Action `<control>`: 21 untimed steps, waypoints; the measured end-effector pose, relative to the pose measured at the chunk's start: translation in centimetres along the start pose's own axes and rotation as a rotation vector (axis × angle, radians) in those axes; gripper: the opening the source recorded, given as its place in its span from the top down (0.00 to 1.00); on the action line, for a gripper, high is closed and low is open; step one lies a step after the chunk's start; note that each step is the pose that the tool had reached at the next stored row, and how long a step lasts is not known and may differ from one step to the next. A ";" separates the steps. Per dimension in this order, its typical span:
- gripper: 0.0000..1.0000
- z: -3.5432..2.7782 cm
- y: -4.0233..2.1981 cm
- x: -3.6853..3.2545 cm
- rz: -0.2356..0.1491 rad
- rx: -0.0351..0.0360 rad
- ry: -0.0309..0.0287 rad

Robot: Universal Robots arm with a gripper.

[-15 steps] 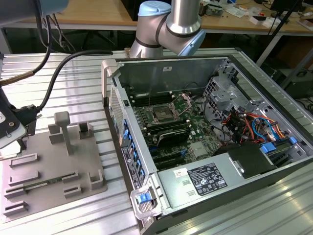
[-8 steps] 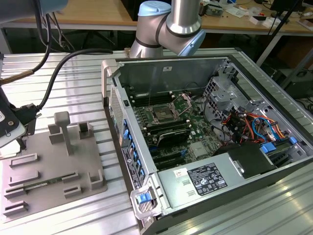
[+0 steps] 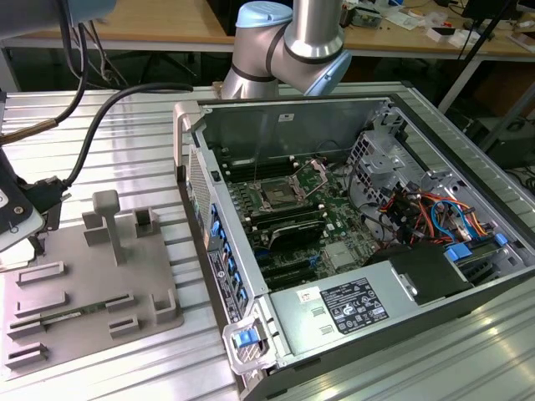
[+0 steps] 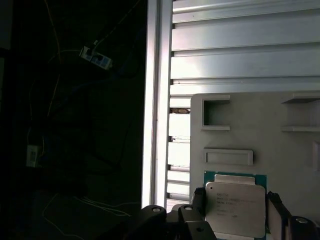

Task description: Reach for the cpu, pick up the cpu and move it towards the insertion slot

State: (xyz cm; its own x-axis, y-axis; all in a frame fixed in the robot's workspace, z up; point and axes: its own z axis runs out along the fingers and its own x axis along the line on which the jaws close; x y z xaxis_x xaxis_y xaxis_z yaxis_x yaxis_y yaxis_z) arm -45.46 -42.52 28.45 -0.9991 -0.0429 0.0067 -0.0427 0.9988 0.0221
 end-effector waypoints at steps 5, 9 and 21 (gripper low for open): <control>0.45 -0.01 0.00 0.00 0.000 0.0000 0.0000; 0.45 -0.05 0.00 0.00 0.000 0.0001 0.0001; 0.45 -0.72 0.01 0.01 0.000 0.0000 0.0001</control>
State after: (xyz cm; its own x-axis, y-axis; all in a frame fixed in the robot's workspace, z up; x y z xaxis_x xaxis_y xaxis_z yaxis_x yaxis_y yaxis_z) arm -45.46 -42.52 29.17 -0.9991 -0.0429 0.0068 -0.0427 0.9988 0.0220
